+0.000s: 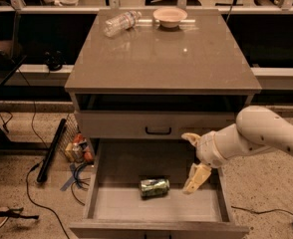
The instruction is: Pick green can from middle drawer and place on counter
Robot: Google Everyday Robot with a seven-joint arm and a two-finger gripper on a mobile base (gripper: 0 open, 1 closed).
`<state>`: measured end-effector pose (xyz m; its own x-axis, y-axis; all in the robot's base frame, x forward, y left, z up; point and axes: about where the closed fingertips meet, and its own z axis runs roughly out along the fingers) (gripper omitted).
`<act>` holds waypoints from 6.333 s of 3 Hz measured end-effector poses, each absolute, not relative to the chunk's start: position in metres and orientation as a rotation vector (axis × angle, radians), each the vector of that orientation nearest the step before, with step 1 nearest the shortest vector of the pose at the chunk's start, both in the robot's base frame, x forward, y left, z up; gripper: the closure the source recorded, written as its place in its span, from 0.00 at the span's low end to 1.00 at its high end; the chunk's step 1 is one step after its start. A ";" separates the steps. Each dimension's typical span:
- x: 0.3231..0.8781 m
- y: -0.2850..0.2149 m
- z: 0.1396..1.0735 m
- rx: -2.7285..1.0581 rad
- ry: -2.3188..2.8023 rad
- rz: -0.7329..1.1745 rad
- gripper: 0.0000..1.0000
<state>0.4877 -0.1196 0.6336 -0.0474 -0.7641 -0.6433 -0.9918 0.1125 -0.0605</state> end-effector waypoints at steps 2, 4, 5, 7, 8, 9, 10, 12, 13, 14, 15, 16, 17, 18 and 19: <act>0.493 -0.090 0.556 -1.695 1.826 0.644 0.00; 0.518 -0.071 0.490 -1.774 1.789 0.620 0.00; 0.527 -0.066 0.454 -1.786 1.787 0.634 0.00; 0.532 -0.050 0.394 -1.835 1.832 0.614 0.00; 0.530 -0.045 0.387 -1.845 1.830 0.616 0.00; 0.529 -0.040 0.383 -1.855 1.826 0.622 0.12; 0.528 -0.037 0.380 -1.861 1.823 0.626 0.26; 0.525 -0.046 0.391 -1.843 1.805 0.628 0.81; 0.516 -0.076 0.428 -1.785 1.769 0.608 1.00; 0.502 -0.115 0.491 -1.743 1.699 0.562 1.00; 0.492 -0.156 0.560 -1.705 1.604 0.526 1.00; 0.492 -0.155 0.559 -1.705 1.604 0.526 1.00; 0.494 -0.172 0.591 -1.697 1.567 0.507 1.00; 0.496 -0.210 0.670 -1.695 1.504 0.447 1.00; 0.502 -0.243 0.750 -1.691 1.471 0.385 1.00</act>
Offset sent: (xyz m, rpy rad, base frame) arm 0.0118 0.0502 -0.1182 0.0750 0.0316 0.0490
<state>0.5022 -0.2432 0.7502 0.2635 -0.6632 -0.7006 -0.9213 0.0423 -0.3865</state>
